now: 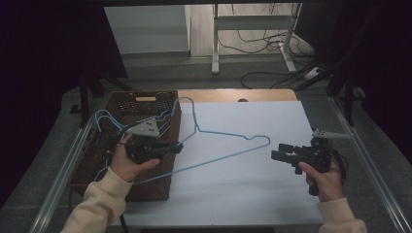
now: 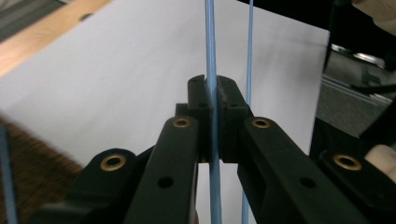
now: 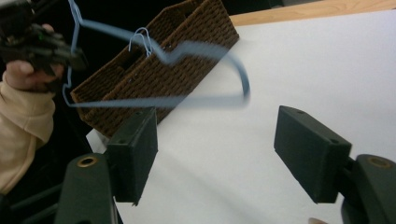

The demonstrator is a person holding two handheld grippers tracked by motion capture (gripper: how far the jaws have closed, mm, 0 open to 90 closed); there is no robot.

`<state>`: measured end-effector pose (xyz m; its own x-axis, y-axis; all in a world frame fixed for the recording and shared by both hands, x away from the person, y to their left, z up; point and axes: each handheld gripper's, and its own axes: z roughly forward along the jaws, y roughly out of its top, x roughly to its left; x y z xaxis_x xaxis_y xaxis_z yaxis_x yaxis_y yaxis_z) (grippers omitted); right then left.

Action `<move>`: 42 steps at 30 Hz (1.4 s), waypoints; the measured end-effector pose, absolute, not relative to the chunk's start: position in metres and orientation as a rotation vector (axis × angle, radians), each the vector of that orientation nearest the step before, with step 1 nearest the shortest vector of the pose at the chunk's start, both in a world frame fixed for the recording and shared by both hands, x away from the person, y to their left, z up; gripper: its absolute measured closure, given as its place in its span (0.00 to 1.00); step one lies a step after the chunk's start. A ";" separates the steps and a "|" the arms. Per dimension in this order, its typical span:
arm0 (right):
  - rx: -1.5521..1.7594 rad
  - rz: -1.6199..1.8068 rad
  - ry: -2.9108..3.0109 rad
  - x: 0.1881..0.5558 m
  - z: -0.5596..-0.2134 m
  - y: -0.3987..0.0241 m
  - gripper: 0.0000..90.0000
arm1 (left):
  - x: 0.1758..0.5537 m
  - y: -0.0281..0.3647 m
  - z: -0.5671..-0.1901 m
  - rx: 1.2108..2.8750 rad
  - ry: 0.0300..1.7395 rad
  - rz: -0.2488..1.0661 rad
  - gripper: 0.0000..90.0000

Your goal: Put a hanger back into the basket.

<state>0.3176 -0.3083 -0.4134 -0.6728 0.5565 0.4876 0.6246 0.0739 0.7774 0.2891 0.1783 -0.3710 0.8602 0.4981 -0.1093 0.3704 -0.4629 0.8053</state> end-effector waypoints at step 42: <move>-1.253 -1.492 -2.382 0.320 -0.430 -0.292 0.24 | 0.301 0.346 -0.394 1.821 1.106 0.345 0.96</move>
<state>0.3201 -0.2917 -0.4296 -0.6668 0.5983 0.4443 0.6609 0.1993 0.7235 0.3010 0.3457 -0.3944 0.5522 0.8049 -0.2172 0.5389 -0.1458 0.8297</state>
